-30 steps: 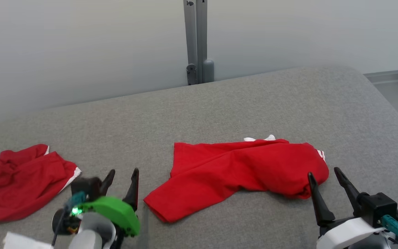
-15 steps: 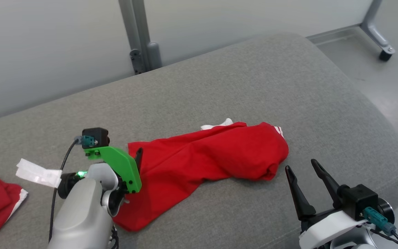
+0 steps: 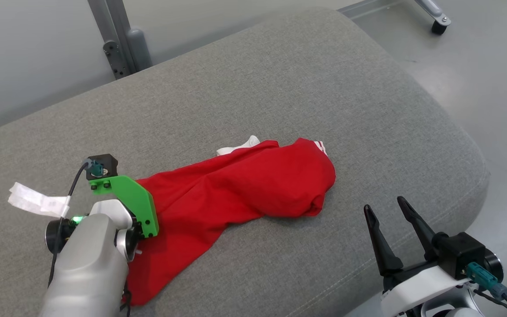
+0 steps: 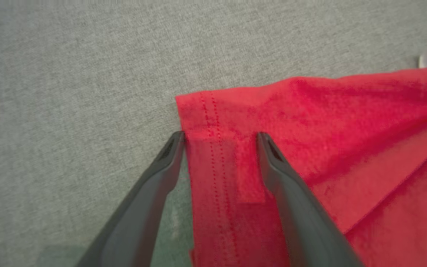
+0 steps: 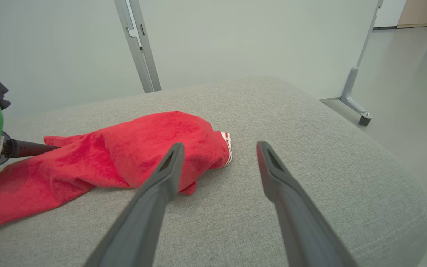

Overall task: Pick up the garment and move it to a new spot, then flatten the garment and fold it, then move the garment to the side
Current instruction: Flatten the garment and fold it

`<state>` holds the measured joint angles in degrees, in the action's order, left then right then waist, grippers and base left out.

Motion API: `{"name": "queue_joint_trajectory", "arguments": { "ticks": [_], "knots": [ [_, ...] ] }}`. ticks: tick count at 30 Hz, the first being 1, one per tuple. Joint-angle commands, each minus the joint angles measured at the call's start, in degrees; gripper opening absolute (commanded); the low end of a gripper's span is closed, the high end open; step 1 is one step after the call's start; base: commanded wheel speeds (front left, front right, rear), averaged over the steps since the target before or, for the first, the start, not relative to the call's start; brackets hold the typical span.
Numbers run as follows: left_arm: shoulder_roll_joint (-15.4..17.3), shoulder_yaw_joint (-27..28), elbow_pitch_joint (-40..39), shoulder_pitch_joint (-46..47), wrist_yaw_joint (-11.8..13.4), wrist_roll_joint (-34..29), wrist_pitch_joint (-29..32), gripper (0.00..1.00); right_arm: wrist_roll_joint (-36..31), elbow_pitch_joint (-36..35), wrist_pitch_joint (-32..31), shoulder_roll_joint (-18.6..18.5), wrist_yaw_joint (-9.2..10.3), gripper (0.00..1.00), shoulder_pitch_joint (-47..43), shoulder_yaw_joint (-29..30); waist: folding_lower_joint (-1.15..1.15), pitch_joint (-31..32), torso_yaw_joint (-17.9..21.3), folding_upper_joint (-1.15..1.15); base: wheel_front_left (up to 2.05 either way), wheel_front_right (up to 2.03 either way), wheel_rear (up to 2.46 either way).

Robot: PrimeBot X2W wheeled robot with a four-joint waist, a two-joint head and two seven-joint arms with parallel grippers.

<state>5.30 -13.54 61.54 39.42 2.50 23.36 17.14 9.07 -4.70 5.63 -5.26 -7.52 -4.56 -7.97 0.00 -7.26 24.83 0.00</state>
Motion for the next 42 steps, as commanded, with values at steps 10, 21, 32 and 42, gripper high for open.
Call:
{"name": "queue_joint_trajectory", "arguments": {
  "ticks": [10, 21, 32, 42],
  "knots": [
    [-0.38, -1.84, 3.85, 2.51, 1.16, -0.99, -0.98, 0.0, 0.0, -0.25, 0.56, 0.26, 0.06, 1.0, 1.15, -0.38, 0.0, -1.15, 0.14, 0.0, 0.0, 0.0, 0.0],
    [-1.01, -1.73, -4.04, 11.9, 1.62, -2.4, -28.37, 0.0, -0.3, 0.01, 0.84, 0.59, 0.06, 1.0, 1.02, 0.93, 0.0, -0.63, -1.97, 0.0, 0.0, 0.0, 0.0],
    [-2.3, 1.21, -29.91, 11.97, -1.47, 1.42, -32.22, 0.0, -0.38, -0.32, 0.84, 0.84, 0.06, 1.0, 0.0, 2.31, 0.0, 1.18, -7.75, 0.0, 0.0, 0.0, 0.0],
    [-2.32, 0.71, -34.35, -4.43, 1.64, 4.47, -32.29, 0.0, 0.11, 0.24, 1.07, 1.31, 0.06, 1.0, -0.38, 2.19, 0.0, 3.49, -14.83, 0.0, 0.0, 0.0, 0.0]
  ]
}}
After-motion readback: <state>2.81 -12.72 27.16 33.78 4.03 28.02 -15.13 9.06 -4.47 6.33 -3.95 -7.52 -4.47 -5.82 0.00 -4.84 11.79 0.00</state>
